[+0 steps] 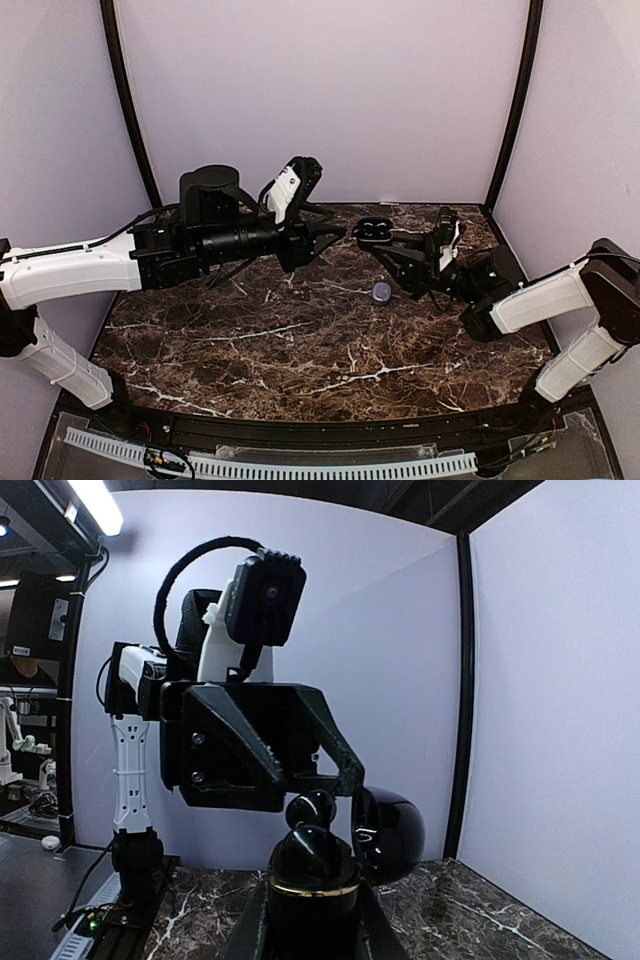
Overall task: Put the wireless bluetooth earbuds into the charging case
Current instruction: Adjust the left earbud in the left side groove of the charging case.
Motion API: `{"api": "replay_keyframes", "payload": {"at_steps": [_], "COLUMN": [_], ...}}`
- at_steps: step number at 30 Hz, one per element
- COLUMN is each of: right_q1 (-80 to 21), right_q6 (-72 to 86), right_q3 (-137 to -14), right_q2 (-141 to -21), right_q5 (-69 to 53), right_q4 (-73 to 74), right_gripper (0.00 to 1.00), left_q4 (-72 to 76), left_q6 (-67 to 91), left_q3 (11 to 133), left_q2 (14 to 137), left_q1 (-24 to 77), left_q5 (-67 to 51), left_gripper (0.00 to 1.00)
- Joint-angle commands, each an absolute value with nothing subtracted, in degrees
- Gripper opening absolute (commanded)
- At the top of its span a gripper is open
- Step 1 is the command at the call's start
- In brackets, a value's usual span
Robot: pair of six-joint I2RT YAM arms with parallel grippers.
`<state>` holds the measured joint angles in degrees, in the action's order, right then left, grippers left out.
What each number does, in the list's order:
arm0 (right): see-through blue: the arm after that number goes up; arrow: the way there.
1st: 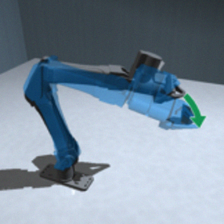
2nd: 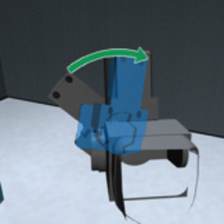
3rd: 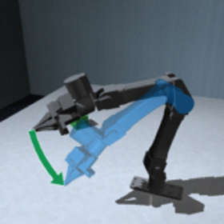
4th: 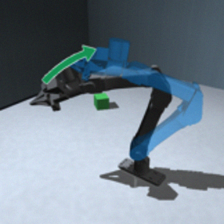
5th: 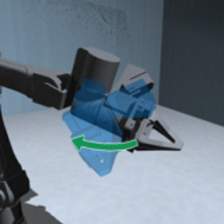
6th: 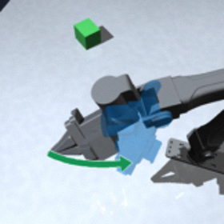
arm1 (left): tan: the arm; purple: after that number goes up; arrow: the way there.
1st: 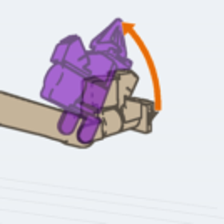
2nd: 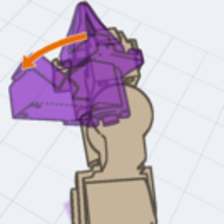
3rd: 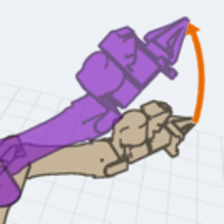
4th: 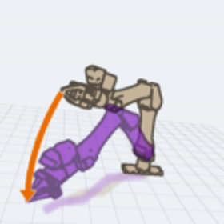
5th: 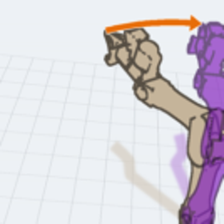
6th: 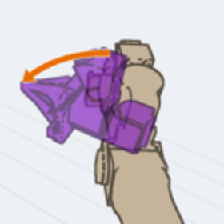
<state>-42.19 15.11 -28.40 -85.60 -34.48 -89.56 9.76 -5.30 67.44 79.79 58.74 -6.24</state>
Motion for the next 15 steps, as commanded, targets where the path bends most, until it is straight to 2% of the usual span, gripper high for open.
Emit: {"api": "replay_keyframes", "payload": {"at_steps": [1,15], "right_q1": [-42.0,-42.0], "right_q6": [17.1,18.3], "right_q3": [-29.6,-30.3], "right_q2": [-85.2,-85.3], "right_q5": [-36.4,-36.9], "right_q4": [-97.0,-97.3], "right_gripper": [0.0,0.0], "left_q4": [9.4,8.4], "left_q6": [-3.6,-3.0], "left_q3": [68.4,70.8], "left_q2": [79.0,81.7], "left_q1": [57.8,57.7], "left_q5": [-1.4,-7.1], "left_gripper": [0.41,0.4]}}
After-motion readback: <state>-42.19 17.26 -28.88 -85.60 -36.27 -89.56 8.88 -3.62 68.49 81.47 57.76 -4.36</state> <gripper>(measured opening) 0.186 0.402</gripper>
